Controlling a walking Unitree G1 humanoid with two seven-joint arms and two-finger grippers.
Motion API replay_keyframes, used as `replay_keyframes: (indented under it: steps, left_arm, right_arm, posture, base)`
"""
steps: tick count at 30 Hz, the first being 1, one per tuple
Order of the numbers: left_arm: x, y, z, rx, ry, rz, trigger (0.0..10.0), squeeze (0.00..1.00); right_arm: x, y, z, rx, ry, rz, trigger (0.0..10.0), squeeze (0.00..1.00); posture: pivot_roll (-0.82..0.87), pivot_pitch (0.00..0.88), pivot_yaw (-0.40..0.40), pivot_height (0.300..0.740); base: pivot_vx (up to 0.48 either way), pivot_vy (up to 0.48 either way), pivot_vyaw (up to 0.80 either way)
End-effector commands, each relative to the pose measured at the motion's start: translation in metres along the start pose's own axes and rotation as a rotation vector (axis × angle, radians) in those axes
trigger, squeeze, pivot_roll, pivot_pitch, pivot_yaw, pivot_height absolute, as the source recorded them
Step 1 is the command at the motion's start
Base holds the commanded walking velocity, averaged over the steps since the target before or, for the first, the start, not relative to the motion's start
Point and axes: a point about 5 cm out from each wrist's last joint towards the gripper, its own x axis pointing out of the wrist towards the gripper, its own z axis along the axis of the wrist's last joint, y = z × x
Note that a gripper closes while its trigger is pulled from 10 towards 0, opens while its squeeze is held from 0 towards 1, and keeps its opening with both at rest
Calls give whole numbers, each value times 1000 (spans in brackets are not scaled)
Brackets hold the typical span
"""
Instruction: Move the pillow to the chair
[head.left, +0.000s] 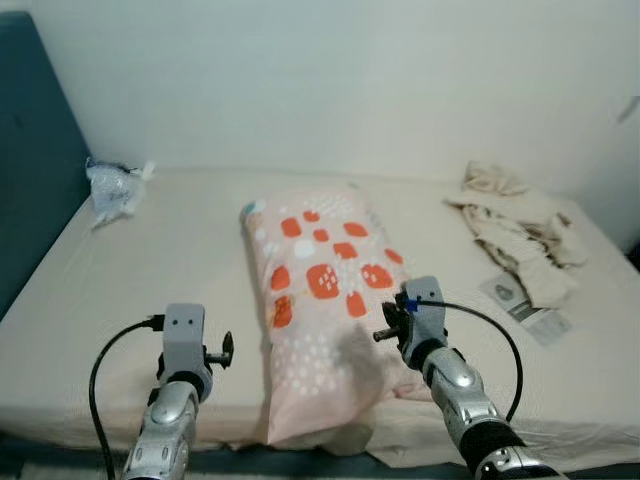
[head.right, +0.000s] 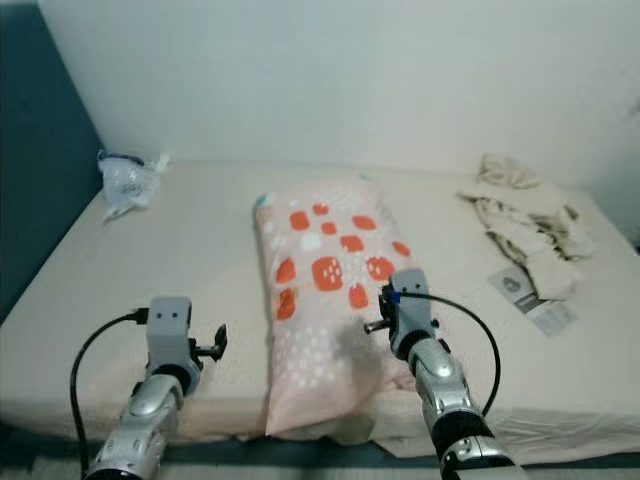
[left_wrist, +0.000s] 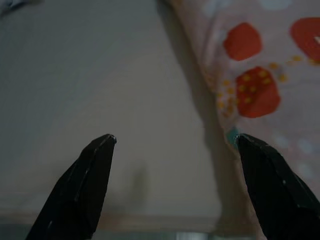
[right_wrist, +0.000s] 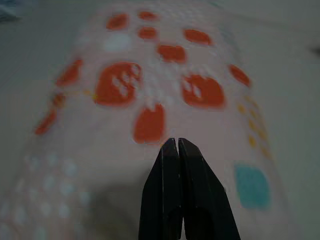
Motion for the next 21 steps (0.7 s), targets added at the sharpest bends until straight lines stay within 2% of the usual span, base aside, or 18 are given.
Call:
replay_keyframes:
  steps: [1, 4, 8, 10, 17, 19, 21]
  left_arm:
    - [-1, -1, -12, 48, 69, 3, 10000, 0]
    - [0, -2, -12, 23, 61, -19, 10000, 0]
    - [0, -7, -8, 19, 38, -42, 10000, 0]
    - [0, -6, -7, 28, 39, -45, 10000, 0]
    - [3, 4, -11, 55, 86, 34, 10000, 0]
    - [3, 6, -11, 67, 94, 43, 10000, 0]
    - [1, 10, -12, 71, 97, 50, 10000, 0]
  right_arm:
    - [-9, 4, -22, -2, 83, -34, 10000, 0]
    - [-12, 10, -22, 65, 45, -40, 10000, 0]
    - [-17, 15, -31, 51, 70, -40, 10000, 0]
    - [-17, 16, -32, 77, 76, -50, 10000, 0]
    - [-16, 22, -33, 101, 79, -29, 10000, 0]
    - [-15, 28, -31, 117, 76, 3, 10000, 0]
    - [-12, 39, -27, 112, 65, 86, 10000, 0]
  posture:
    - [-49, 3, -2, 740]
    - [-44, 28, 9, 740]
    - [-29, 41, 7, 740]
    - [-25, 46, 11, 740]
    - [-7, 74, 14, 740]
    - [-2, 84, 9, 740]
    - [6, 96, -4, 740]
  base:
    - [0, 0, 0]
    - [0, 0, 0]
    - [0, 0, 0]
    - [0, 0, 0]
    - [0, 0, 0]
    - [0, 0, 0]
    - [0, 0, 0]
